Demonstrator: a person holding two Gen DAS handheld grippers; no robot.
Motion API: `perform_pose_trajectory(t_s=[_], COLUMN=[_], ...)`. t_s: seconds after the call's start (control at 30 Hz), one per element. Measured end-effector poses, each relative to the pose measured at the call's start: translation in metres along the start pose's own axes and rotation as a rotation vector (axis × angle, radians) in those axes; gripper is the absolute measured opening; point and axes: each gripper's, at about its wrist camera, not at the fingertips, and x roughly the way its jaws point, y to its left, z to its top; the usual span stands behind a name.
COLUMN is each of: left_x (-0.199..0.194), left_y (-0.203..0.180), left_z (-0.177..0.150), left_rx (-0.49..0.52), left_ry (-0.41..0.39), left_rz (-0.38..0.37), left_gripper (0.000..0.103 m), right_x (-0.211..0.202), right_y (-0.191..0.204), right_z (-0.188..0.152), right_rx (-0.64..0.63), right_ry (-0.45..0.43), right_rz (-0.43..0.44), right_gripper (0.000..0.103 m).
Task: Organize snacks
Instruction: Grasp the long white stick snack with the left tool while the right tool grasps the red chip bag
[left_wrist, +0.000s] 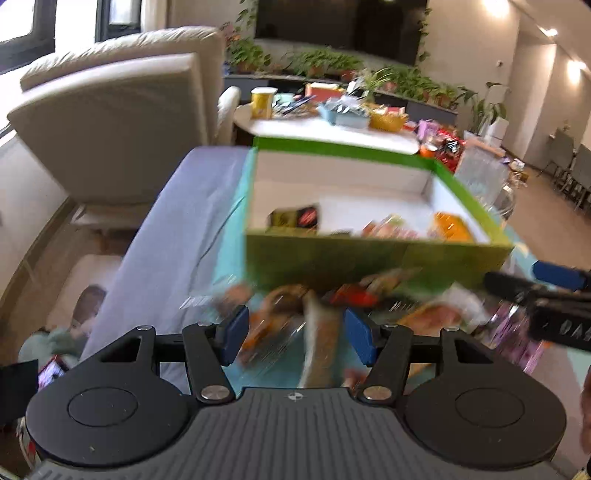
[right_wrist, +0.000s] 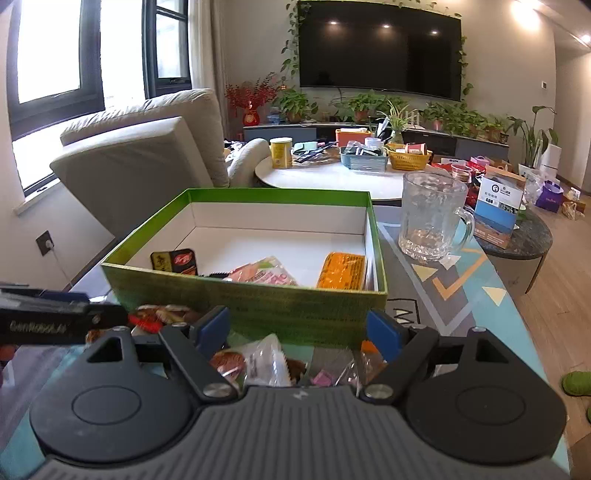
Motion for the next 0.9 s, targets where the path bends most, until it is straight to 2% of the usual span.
perform_pose_trajectory(t_s=[0.17,0.4,0.67,0.7,0.77,0.8,0.9], left_x=[-0.004,-0.002,0.009,0.009,0.011,0.011,0.009], left_y=[0.017,0.006,-0.012,-0.013,-0.014,-0.014,-0.005], left_z=[-0.02,-0.04,-0.043,-0.042,-0.041,-0.04,-0.038], left_rx=[-0.04,0.034,0.12,0.125,0.149,0.159,0.108], left_ry=[0.071,0.123,0.097,0.095,0.089,0.087,0.099], left_rz=[-0.049,-0.067,-0.061,-0.059,-0.032,-0.018,-0.045], left_gripper=[0.055,0.054,0.054,0.052,0.037,0.025,0.024], right_x=[-0.003,-0.015,-0.019,-0.02,-0.022,-0.023,-0.023], right_y=[0.007,0.021,0.028,0.028,0.028,0.028,0.028], right_z=[-0.008,-0.018,-0.039,-0.041,-0.044,-0.045,-0.049], right_rx=[-0.018,-0.066,-0.127,-0.129,-0.128,-0.124,-0.116], right_ry=[0.021,0.033,0.099,0.103,0.109,0.112,0.124], right_rz=[0.013,0.063,0.122,0.131,0.148,0.155,0.173], right_gripper=[0.073,0.073,0.073,0.073,0.073,0.073,0.073])
